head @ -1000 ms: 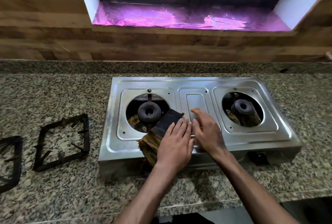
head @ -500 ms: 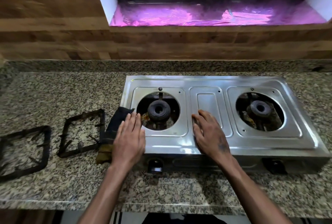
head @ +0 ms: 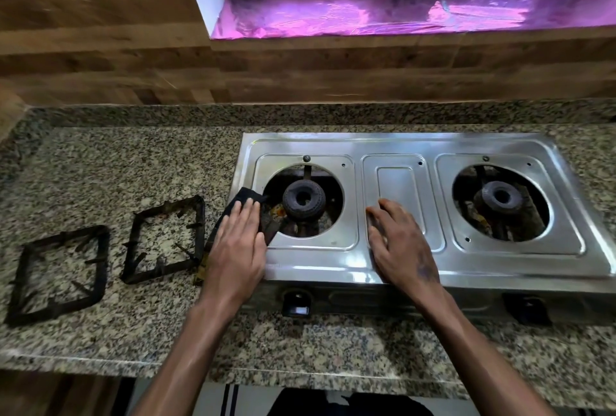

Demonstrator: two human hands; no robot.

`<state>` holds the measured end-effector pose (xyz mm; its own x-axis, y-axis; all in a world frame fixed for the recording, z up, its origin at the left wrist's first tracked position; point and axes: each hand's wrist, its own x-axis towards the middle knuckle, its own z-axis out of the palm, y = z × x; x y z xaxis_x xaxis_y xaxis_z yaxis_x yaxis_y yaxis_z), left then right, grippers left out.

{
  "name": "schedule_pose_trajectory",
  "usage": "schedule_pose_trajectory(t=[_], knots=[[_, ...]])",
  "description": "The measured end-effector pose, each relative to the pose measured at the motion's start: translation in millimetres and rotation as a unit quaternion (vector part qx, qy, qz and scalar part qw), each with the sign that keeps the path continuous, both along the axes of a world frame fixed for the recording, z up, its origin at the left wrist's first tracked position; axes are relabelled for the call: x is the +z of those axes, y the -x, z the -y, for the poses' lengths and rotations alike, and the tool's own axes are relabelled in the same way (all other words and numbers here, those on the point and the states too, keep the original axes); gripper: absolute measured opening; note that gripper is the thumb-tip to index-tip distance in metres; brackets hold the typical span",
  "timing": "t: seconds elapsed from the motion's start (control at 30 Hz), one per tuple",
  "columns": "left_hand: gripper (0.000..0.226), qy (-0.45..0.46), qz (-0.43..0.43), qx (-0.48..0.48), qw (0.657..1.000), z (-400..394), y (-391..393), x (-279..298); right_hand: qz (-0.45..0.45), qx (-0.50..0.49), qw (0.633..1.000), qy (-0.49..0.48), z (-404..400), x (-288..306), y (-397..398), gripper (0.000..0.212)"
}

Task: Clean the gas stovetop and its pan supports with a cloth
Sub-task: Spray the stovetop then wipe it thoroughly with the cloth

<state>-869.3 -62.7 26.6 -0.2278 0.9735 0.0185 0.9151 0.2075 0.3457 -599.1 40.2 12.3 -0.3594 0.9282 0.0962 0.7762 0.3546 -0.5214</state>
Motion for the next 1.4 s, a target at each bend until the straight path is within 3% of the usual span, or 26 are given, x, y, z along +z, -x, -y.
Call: schedule_pose_trajectory(t=[0.1,0.57,0.87,1.03,1.17,1.4], knots=[[0.065,0.047,-0.039,0.008,0.998,0,0,-14,0.004,0.000,1.000,-0.004,0,0,1,0.036],[0.059,0.028,-0.071,-0.034,0.997,-148,51,-14,0.005,-0.018,1.000,0.001,1,0,2,0.035],[0.062,0.017,-0.048,-0.054,0.997,-76,56,-21,0.009,-0.020,1.000,0.001,0,0,3,0.034],[0.062,0.008,-0.043,-0.065,0.997,-127,68,-21,0.006,-0.021,1.000,-0.002,0,0,3,0.035],[0.064,0.019,-0.080,-0.130,0.988,-174,73,-19,0.005,-0.023,1.000,0.004,0,1,4,0.034],[0.063,0.023,-0.063,-0.307,0.949,-228,46,-15,0.013,-0.028,0.999,0.011,0,1,3,0.033]])
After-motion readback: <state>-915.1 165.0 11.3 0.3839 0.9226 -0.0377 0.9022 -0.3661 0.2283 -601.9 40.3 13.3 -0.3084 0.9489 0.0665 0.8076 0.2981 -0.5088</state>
